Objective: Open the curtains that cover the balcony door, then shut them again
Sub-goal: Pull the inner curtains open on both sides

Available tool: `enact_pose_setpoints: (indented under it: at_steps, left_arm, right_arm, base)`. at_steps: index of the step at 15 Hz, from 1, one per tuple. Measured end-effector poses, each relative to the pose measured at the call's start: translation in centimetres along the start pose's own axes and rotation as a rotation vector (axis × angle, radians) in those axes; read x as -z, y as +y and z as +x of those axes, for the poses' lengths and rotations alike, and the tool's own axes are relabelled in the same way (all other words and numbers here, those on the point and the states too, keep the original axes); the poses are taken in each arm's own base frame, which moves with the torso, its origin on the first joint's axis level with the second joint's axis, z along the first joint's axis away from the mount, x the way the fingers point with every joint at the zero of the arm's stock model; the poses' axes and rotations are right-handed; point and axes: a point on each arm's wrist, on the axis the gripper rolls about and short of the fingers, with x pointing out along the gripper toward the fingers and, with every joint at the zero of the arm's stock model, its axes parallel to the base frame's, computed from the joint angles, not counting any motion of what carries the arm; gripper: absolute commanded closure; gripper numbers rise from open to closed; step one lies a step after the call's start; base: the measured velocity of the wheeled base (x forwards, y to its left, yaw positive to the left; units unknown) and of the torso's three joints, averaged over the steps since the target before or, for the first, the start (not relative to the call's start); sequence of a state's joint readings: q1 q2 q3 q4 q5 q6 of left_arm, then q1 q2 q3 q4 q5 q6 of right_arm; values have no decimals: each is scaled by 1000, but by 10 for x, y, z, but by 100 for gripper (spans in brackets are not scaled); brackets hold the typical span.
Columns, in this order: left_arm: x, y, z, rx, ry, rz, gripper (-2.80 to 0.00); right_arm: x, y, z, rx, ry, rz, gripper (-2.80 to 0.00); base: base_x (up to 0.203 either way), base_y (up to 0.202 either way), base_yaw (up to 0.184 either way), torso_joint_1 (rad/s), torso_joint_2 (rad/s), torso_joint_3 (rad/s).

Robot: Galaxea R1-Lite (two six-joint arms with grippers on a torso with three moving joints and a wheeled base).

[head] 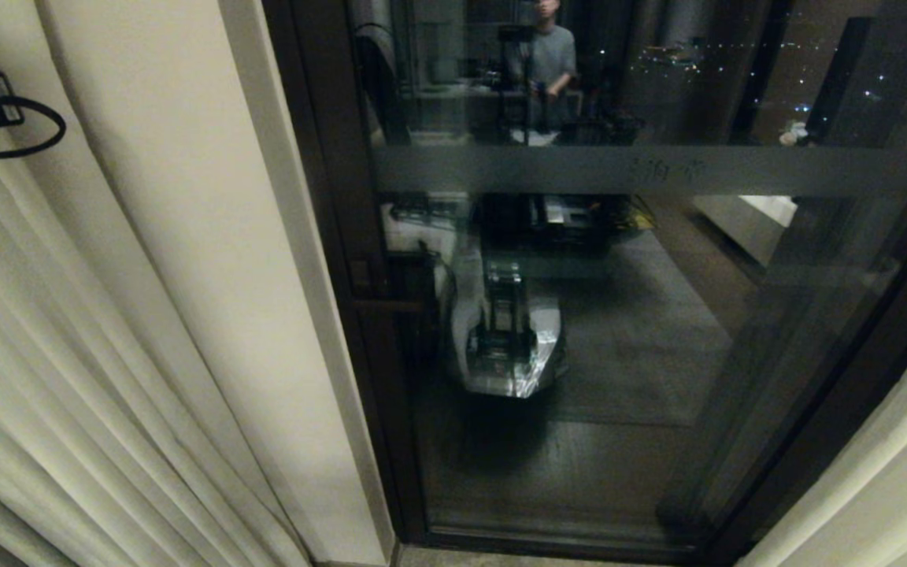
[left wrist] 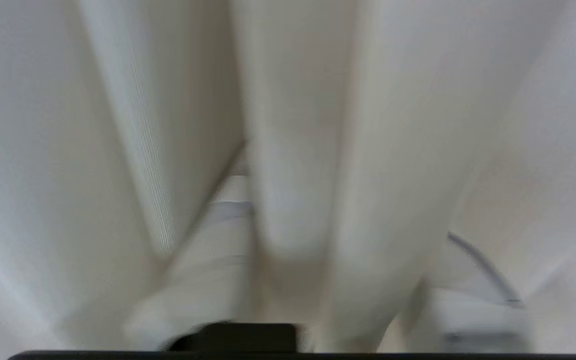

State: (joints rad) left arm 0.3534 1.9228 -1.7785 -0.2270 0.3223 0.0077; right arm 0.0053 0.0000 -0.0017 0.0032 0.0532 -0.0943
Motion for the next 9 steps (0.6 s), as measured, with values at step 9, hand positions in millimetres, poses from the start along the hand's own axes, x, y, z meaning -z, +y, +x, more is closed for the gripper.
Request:
enact_pose_setpoints:
  at_steps: [9]
  left_arm:
    - [-11,6,-144,151,47,71,-280]
  right_arm:
    - [0,0,0,0,0,0,0]
  base:
    - [0,0,0,0,0,0]
